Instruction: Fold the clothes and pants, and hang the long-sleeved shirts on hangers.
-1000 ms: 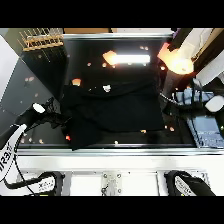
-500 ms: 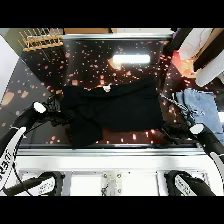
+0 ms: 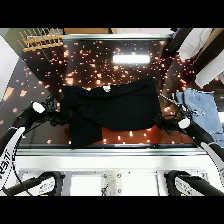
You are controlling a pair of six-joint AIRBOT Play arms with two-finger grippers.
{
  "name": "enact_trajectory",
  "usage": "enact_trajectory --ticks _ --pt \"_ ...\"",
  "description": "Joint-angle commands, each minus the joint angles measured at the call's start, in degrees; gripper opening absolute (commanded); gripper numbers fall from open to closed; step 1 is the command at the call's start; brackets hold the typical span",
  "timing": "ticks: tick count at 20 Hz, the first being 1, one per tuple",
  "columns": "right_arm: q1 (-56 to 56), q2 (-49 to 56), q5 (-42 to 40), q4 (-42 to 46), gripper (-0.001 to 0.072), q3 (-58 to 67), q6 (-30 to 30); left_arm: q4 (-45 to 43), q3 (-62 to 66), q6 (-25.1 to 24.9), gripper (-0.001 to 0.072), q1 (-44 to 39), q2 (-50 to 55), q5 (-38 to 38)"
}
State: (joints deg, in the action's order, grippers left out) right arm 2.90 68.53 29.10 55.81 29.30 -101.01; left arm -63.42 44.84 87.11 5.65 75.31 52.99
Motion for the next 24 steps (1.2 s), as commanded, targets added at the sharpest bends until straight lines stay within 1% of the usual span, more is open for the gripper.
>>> enact_trajectory --ticks 1,2,4,6,7,10,13,15,20,24 --pt "-0.5 1.8 0.6 0.3 0.0015 4.2 5.9 0.0 0.1 0.1 0.0009 2.2 -0.3 1.1" --pt "-0.5 1.4 3.2 2.8 0.0014 6.5 6.7 0.0 0.3 0.1 0.0009 2.9 -1.0 1.3" --pt "-0.5 -0.3 10.8 12.5 0.0014 14.2 6.8 0.0 4.0 -0.2 0.0009 4.6 -4.3 3.4" --pt "-0.5 -3.2 18.4 21.4 0.0014 25.6 6.8 0.2 12.7 -0.9 0.0009 6.4 -9.9 7.1" --pt "-0.5 -4.9 20.7 23.9 0.0014 31.6 6.8 0.2 17.6 -1.4 0.0009 7.0 -12.7 8.7" --pt "-0.5 -11.0 21.9 26.9 0.0014 48.9 6.8 0.0 32.4 -1.4 0.0009 7.7 -22.5 11.0" --pt "-0.5 -16.7 21.9 27.1 0.0014 59.9 6.8 0.0 41.9 -1.4 0.0009 7.7 -31.9 10.8" --pt "-0.5 -21.0 21.9 27.1 0.0014 63.0 6.8 0.0 45.5 -1.4 0.0009 7.6 -37.6 11.0" --pt "-0.5 -30.9 22.0 27.1 0.0014 63.2 6.8 0.0 48.2 -1.1 0.0009 7.7 -48.5 10.9" --pt "-0.5 -34.1 23.2 27.1 0.0014 63.2 6.8 0.0 48.2 1.0 0.0009 7.7 -50.7 10.6"
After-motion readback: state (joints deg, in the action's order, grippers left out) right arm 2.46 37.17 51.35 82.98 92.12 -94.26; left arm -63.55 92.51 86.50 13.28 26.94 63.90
